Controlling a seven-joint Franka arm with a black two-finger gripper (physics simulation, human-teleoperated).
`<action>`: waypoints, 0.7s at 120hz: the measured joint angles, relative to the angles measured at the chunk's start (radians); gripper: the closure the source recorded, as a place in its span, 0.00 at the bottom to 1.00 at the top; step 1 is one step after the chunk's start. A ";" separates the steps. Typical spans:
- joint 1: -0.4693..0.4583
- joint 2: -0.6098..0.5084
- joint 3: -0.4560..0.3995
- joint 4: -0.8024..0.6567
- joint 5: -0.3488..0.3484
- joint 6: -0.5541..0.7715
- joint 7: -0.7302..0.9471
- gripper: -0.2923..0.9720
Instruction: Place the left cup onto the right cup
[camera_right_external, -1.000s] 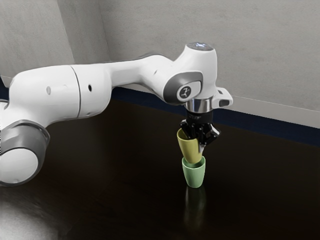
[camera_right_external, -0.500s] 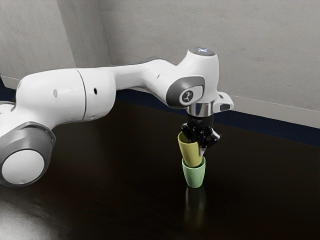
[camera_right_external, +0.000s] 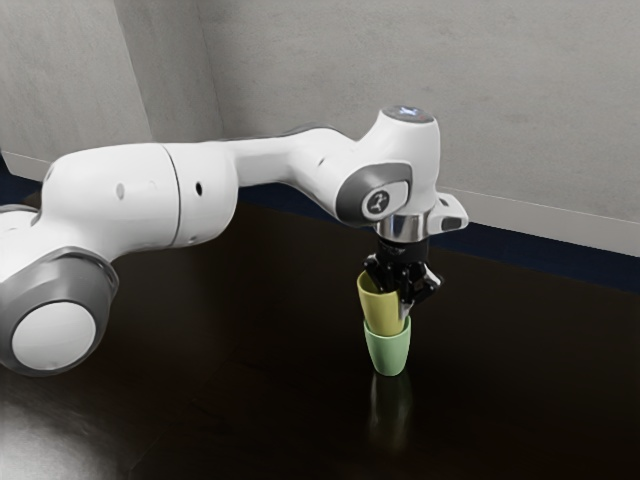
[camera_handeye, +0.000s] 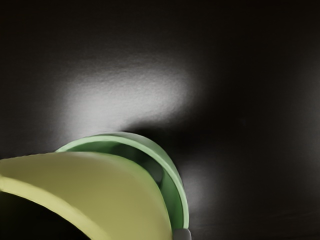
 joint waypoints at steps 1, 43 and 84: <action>0.000 0.001 0.000 0.000 0.000 0.000 0.000 0.85; 0.001 0.015 0.002 0.000 0.002 0.018 -0.004 0.85; -0.002 0.012 0.002 0.002 -0.004 0.018 -0.008 0.43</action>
